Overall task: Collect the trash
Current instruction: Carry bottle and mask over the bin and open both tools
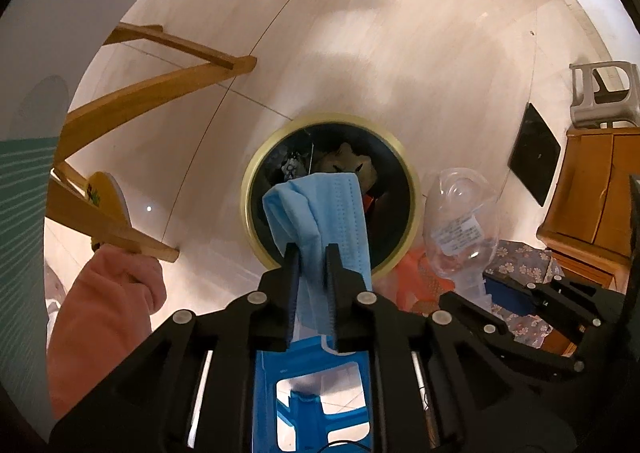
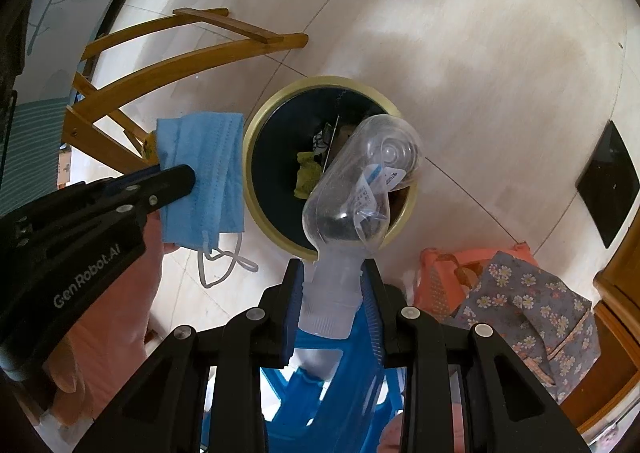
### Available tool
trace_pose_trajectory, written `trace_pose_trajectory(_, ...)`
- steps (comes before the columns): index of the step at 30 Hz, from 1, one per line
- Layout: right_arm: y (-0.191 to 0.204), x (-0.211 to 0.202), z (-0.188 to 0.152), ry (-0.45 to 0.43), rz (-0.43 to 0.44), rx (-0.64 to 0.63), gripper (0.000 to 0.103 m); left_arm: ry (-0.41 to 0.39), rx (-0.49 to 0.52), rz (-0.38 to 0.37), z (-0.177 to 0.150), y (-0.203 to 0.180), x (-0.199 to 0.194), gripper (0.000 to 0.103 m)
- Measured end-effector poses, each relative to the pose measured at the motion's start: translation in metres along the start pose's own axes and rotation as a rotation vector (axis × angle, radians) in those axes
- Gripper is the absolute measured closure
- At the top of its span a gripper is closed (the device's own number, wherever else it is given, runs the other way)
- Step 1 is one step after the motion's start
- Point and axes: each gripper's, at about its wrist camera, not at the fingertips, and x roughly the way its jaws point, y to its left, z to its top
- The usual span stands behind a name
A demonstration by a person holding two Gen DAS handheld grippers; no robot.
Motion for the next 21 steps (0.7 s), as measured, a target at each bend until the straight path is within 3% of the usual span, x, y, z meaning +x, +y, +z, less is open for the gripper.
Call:
trace_pose_trajectory(3,0.001,0.0,0.0,-0.002,0.002,-0.005,0.074,0.0,-0.006,0.004,0.0,0.002,0.0,0.084)
trace_pose_trajectory(7,0.001,0.0,0.0,-0.004,0.005,-0.004,0.074,-0.012,-0.01,0.008,-0.002,0.002,-0.003,0.06)
trace_pose_trajectory(16,0.005,-0.001,0.001,-0.005,0.011,-0.013,0.074,-0.025,-0.032,0.026,-0.008,0.003,-0.013,0.06)
trace_pose_trajectory(21,0.016,-0.001,0.003,-0.003,0.017,-0.037,0.074,-0.067,-0.065,0.077,-0.013,0.011,-0.024,0.06)
